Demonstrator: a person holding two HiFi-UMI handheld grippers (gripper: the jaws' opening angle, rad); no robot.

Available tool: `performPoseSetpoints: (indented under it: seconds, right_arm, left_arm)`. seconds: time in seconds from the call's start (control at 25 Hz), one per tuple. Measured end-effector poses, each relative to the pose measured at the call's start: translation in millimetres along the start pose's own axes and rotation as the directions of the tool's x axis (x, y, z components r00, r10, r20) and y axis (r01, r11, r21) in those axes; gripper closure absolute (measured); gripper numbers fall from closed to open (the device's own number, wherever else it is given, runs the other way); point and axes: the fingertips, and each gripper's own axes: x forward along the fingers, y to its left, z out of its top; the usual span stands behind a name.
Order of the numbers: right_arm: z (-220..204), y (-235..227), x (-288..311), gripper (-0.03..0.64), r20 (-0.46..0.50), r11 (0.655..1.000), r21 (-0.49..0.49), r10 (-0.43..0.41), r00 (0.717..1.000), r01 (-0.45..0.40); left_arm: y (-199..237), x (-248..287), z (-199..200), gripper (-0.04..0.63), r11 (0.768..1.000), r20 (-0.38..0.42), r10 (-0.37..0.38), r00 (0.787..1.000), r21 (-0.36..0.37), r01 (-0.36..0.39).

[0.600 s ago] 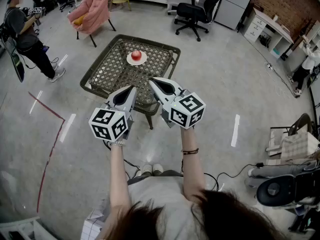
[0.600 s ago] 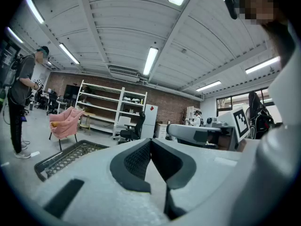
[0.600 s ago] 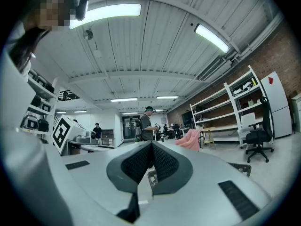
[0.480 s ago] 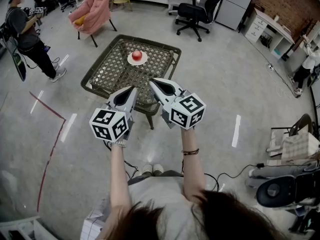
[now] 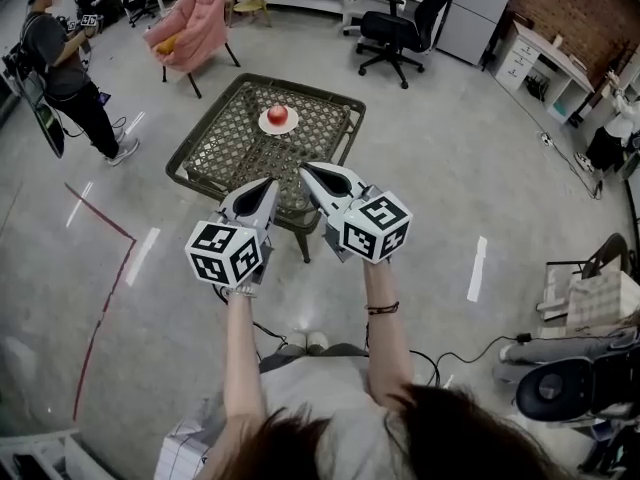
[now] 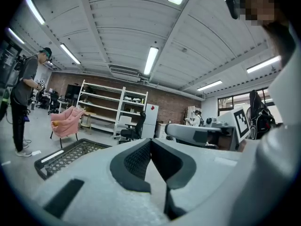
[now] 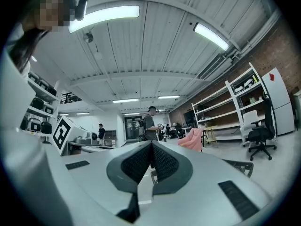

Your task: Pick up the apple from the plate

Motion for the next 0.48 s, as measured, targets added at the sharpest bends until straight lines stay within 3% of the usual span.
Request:
performPoseSetpoints:
  seconds: [0.48]
  right_arm:
    - [-10,-5,2,0.607,0.005,0.998,0.057,0.013,1.0,-0.013]
  left_arm:
    - [3,-6,-18,0.584,0.999,-0.036,0.05,0.998,-0.018,-0.051]
